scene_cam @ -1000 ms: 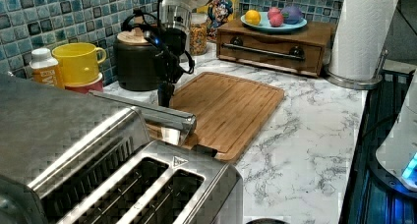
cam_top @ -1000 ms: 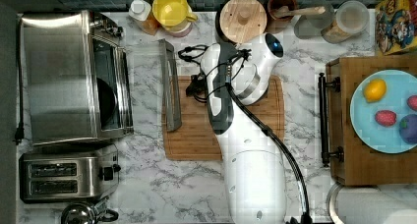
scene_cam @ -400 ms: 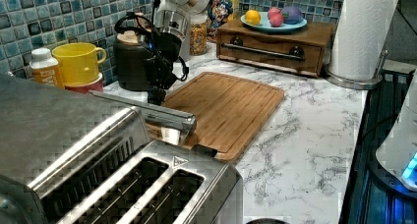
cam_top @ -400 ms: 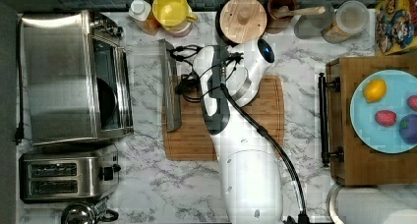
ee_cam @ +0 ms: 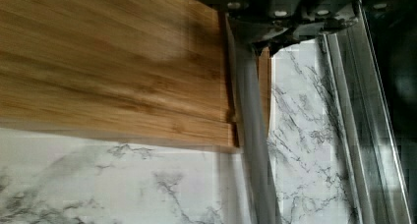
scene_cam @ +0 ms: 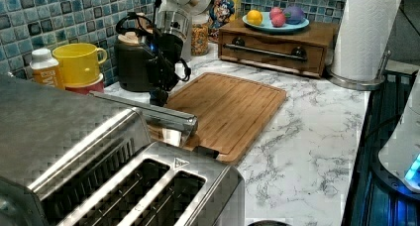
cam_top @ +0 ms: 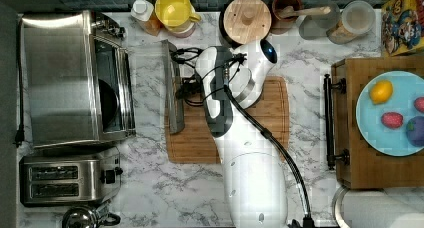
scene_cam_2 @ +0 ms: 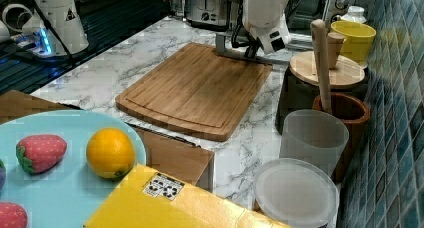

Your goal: Close the oven.

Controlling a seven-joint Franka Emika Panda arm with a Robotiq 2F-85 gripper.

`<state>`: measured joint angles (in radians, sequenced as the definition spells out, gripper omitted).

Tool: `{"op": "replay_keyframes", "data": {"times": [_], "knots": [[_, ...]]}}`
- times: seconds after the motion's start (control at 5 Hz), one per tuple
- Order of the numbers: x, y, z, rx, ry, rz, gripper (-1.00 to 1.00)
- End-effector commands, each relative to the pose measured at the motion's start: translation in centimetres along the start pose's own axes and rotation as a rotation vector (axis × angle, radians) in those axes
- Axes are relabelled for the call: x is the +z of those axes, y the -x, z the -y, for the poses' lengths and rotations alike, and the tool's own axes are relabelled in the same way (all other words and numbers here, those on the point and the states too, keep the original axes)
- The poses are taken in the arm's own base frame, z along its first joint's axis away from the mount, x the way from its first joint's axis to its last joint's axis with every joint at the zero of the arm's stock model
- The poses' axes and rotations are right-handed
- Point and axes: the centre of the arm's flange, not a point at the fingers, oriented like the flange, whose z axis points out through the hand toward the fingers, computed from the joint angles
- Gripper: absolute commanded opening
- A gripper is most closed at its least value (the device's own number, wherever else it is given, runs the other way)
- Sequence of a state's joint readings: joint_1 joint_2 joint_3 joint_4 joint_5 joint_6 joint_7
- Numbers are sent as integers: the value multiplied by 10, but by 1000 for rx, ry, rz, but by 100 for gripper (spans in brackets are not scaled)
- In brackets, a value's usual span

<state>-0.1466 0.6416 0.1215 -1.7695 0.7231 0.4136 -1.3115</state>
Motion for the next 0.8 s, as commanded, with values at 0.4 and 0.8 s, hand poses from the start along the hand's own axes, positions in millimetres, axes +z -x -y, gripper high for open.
{"op": "replay_keyframes", "data": {"times": [0.4,0.8], "knots": [[-4,-17,91,-104,-98,-28,-100],[8,-4,138,-217,-162,5,-100]]}}
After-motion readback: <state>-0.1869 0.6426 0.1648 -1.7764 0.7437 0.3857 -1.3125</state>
